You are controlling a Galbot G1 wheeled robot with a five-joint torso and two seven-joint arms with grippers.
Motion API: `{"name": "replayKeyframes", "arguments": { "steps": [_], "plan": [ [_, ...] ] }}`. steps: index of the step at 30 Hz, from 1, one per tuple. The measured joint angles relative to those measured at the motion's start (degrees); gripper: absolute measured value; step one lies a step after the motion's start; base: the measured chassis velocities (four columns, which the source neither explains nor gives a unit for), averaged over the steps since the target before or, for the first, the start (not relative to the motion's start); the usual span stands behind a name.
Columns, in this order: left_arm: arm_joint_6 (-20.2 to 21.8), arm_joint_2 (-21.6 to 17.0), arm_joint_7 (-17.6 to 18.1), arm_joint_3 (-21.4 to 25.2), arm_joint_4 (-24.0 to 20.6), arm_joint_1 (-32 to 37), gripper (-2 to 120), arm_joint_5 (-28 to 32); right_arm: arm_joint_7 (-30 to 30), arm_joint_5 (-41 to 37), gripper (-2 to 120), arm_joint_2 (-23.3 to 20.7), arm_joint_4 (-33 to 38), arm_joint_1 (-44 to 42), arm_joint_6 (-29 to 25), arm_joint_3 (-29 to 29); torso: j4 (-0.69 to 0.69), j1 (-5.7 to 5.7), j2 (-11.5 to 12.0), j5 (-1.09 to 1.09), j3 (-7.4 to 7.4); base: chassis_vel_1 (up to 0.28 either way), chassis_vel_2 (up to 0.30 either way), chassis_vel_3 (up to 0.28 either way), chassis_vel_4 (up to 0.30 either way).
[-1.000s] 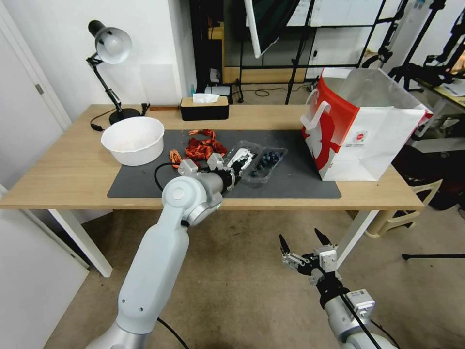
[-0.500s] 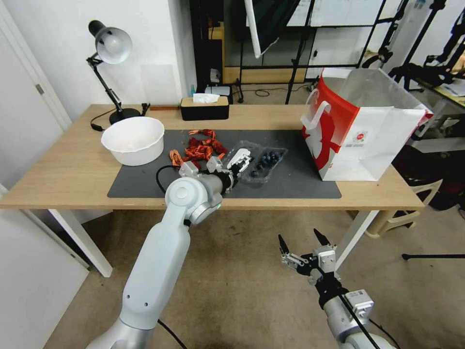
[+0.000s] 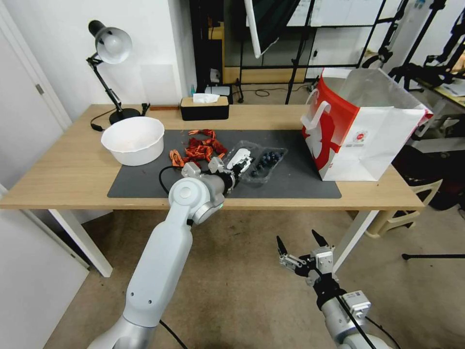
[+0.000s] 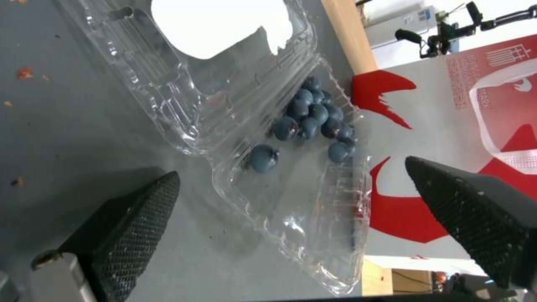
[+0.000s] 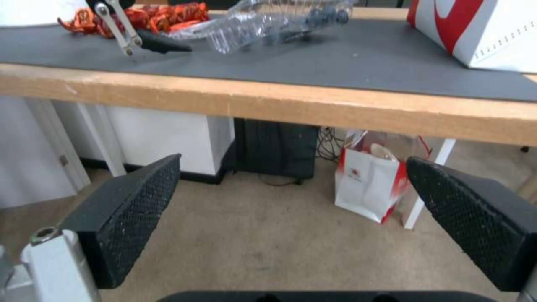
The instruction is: Close the takeout container lid, then place the container into the takeout bag.
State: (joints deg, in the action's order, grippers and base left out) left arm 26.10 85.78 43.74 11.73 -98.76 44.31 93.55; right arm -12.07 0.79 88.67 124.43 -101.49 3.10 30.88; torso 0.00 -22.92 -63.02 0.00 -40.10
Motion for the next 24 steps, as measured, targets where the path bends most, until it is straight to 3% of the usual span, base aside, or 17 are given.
{"name": "replayKeyframes", "arguments": {
  "steps": [24],
  "plan": [
    [-3.2,2.3,-4.1,-0.2,3.6,-1.4,100,-0.2,0.0,1.1,100,0.4,-0.1,-0.7,-0.4,0.1,0.0,0.01,0.0,0.0,0.0,0.0,0.0,0.0,0.0]
  ]
}}
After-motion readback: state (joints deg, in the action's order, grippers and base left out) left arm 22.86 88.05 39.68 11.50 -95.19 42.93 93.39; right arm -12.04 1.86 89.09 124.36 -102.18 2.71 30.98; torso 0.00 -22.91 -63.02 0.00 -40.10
